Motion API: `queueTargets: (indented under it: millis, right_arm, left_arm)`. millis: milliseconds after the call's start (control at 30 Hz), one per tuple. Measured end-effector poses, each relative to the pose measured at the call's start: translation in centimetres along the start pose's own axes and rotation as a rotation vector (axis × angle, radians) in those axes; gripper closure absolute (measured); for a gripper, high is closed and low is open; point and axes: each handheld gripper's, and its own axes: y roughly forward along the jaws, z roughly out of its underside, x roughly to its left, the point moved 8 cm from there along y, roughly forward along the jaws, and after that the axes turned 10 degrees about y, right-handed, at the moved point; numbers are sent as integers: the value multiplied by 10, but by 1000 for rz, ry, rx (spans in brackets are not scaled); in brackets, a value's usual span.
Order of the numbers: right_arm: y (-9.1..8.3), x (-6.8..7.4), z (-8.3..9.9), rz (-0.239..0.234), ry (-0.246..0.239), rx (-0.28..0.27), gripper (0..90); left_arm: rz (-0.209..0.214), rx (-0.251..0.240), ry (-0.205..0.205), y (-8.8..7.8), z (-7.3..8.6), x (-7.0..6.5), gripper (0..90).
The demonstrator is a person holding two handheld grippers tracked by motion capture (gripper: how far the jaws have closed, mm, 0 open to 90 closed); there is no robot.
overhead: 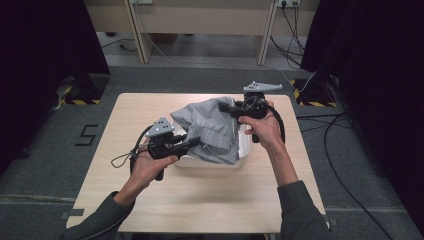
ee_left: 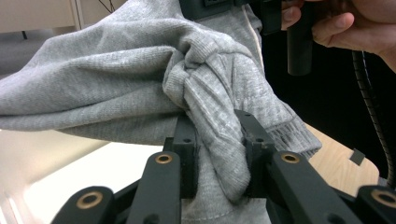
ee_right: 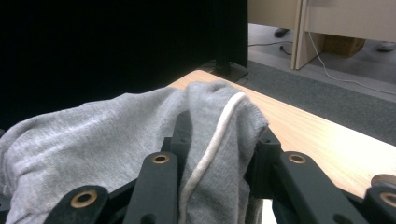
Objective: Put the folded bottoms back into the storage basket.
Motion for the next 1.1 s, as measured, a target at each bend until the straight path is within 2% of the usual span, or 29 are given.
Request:
queueTargets:
  millis: [400, 633, 867, 1100]
  right_arm:
    - [20, -15, -2, 21, 14, -1, 702]
    - [32, -29, 0, 53, 23, 22, 702]
    - [44, -42, 10, 81, 31, 51, 702]
    - [51, -49, 25, 92, 38, 74, 702]
  left_arm:
    - [-36, 14, -4, 16, 7, 19, 718]
    - [-56, 38, -23, 31, 15, 29, 718]
    - [-77, 76, -13, 44, 28, 34, 717]
    - [-94, 107, -4, 54, 42, 37, 716]
